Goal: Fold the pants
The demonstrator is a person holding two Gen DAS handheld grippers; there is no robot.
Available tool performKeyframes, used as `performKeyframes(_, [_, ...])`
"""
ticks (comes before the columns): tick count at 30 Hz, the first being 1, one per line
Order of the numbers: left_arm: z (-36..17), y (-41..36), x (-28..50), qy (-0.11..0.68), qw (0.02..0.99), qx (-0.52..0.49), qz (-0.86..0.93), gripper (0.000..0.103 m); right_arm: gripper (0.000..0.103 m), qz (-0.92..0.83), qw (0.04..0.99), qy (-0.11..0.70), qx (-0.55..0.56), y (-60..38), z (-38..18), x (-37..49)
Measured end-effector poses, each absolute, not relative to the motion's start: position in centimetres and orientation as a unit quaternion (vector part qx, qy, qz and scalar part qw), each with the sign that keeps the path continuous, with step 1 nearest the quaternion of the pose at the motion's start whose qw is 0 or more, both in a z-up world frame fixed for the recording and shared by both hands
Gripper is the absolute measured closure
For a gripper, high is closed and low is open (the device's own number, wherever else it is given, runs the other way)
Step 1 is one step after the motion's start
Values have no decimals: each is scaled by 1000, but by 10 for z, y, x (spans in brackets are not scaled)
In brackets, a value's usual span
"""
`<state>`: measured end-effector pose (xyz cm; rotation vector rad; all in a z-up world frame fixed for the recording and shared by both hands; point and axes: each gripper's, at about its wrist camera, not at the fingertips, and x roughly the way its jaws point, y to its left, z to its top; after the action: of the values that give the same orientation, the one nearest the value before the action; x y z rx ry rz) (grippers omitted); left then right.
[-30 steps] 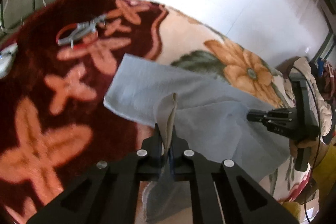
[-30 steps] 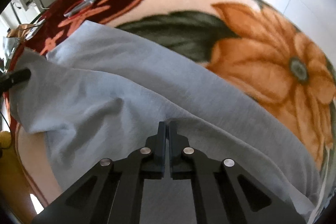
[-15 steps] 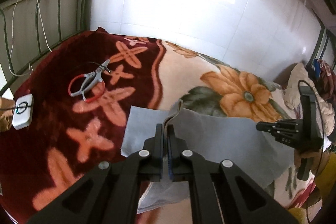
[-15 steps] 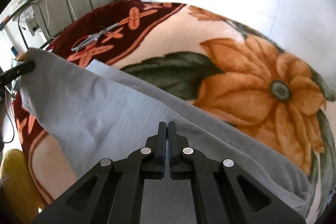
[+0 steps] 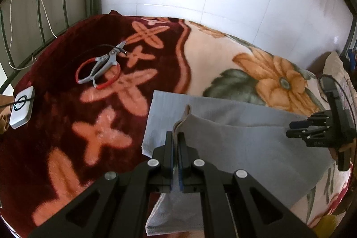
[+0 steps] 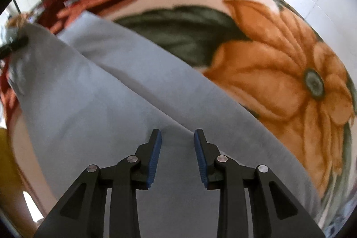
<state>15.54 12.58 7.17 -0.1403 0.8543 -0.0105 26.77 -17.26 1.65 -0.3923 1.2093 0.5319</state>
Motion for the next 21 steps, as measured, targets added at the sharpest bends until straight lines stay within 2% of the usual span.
performKeyframes(11, [69,126,156,417,906,-66,-3,100,71,265,773,549,-178,-179,6,267])
performKeyframes(12, [69,125,155,418,906,-63,-3,100,75,266,774,547,-178,-179,6,266])
performKeyframes(15, [71,124,153,417,907,-62,-5,100,100,267,779,541,-171,-179,11,262])
performKeyframes(21, [85,119,143,401,914,-59,-17,100,101,264,820,489,-136,-193,39,235])
